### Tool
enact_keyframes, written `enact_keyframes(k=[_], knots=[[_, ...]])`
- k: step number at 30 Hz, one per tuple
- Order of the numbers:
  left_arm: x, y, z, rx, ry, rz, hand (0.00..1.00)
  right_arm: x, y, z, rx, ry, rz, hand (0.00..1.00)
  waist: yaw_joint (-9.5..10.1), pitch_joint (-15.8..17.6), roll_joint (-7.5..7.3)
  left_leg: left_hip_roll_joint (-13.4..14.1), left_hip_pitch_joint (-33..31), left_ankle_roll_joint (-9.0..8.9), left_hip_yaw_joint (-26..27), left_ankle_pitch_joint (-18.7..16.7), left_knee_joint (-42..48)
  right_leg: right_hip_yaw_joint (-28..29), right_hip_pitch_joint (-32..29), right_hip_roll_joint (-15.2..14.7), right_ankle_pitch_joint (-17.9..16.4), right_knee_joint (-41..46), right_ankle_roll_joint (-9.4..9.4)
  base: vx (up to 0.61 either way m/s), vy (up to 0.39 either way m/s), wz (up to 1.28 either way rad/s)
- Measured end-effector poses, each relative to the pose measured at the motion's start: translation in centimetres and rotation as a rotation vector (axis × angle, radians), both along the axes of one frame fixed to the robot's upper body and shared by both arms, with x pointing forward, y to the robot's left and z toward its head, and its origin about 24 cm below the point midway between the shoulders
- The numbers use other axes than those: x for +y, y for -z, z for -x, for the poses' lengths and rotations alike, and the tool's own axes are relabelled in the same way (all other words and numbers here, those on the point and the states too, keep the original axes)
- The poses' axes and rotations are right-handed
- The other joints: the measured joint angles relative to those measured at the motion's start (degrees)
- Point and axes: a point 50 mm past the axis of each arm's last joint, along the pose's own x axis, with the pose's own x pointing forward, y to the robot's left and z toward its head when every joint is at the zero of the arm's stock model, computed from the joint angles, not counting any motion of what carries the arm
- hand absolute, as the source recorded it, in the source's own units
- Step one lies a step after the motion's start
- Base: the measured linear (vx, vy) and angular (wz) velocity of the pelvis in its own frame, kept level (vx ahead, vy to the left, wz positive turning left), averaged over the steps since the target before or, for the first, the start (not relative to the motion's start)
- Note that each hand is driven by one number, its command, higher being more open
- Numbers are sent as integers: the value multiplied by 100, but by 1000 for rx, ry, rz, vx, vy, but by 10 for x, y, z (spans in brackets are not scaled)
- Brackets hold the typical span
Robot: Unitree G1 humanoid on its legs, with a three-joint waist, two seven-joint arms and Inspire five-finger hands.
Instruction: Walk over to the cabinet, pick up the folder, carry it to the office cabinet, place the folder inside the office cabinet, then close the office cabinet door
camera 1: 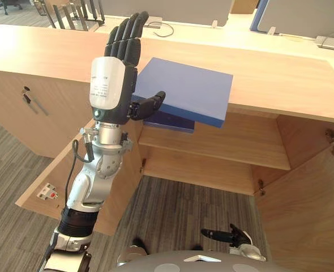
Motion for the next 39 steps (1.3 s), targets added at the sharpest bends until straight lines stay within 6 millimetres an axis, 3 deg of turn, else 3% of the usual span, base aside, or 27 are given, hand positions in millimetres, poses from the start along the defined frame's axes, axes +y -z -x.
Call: enact_keyframes(k=[15, 25, 32, 39], knots=[[-2, 15, -16, 174, 61, -93, 100, -6, 4, 23, 62, 42, 4, 100, -143, -25, 24, -63, 95, -12, 110, -34, -68, 133, 43, 1, 109, -167, 28, 36, 54, -5], [-5, 17, -17, 220, 113, -63, 100, -8, 5, 28, 71, 63, 3, 100, -161, -25, 25, -60, 153, -12, 149, -38, -72, 175, 55, -2, 118, -169, 22, 24, 52, -2], [-3, 37, -26, 327, 102, -87, 100, -7, 5, 29, 73, 63, 1, 100, -241, -24, 26, -60, 188, -43, 192, -70, -73, 216, 62, -4, 128, -198, 25, 25, 54, -3], [-2, 44, -29, 369, 96, -111, 100, -7, 5, 30, 73, 65, -5, 100, -295, -21, 29, -60, 191, -43, 278, -84, -62, 320, 36, -4, 144, -182, 27, 66, 56, -8]])
